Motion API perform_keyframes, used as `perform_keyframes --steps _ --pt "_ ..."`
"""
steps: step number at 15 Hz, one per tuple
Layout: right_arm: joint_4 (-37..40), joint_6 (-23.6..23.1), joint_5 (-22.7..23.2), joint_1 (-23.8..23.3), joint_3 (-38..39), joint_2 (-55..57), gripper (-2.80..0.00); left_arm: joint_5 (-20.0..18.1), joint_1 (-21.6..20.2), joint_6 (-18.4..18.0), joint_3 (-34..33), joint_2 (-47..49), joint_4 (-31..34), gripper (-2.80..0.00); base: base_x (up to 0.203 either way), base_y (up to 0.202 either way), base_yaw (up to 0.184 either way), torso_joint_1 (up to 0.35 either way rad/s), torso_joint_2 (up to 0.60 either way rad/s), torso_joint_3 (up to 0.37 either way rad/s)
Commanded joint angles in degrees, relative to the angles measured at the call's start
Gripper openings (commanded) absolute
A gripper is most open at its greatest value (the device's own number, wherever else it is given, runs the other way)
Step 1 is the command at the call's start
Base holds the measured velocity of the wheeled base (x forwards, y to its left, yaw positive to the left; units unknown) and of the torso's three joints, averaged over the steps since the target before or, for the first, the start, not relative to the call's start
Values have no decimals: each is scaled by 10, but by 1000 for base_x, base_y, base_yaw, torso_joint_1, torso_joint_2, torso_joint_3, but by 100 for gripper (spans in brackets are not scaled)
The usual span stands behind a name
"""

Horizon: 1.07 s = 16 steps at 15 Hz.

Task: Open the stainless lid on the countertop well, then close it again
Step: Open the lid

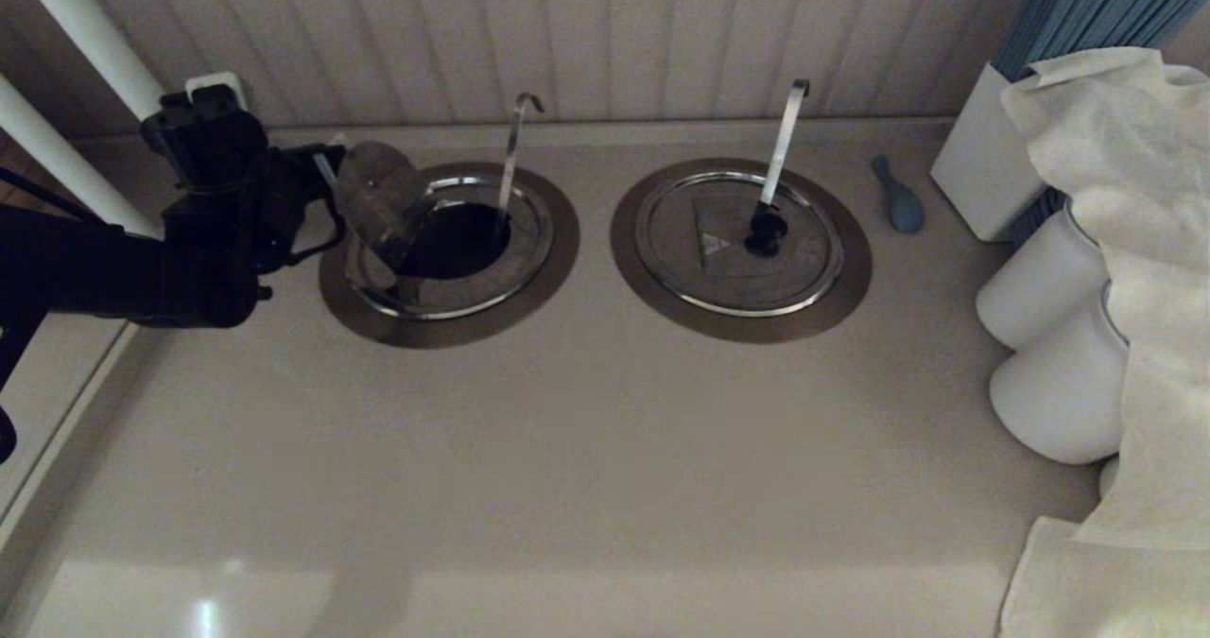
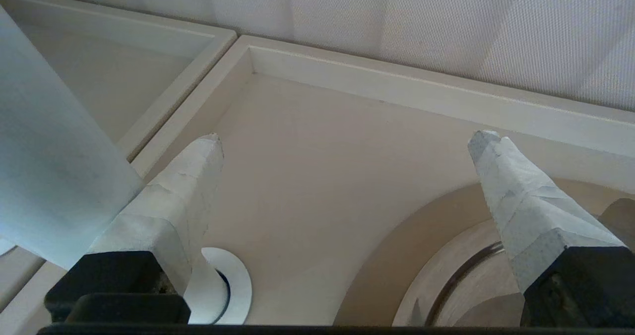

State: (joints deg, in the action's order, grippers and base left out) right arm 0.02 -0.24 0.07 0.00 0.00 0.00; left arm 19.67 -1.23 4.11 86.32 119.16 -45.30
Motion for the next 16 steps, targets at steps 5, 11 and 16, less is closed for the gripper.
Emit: perform_keyframes --steps 5,11,16 --pt "0 0 0 -1 0 0 -280 3 -6 7 -36 -6 -44 0 0 0 0 0 0 0" --pt "1 0 0 0 0 0 -280 -16 -4 -138 -64 11 -221 0 0 0 0 0 0 0" --pt "0 0 0 -1 0 0 -280 -16 -5 -177 -63 9 -262 0 0 0 0 0 0 0"
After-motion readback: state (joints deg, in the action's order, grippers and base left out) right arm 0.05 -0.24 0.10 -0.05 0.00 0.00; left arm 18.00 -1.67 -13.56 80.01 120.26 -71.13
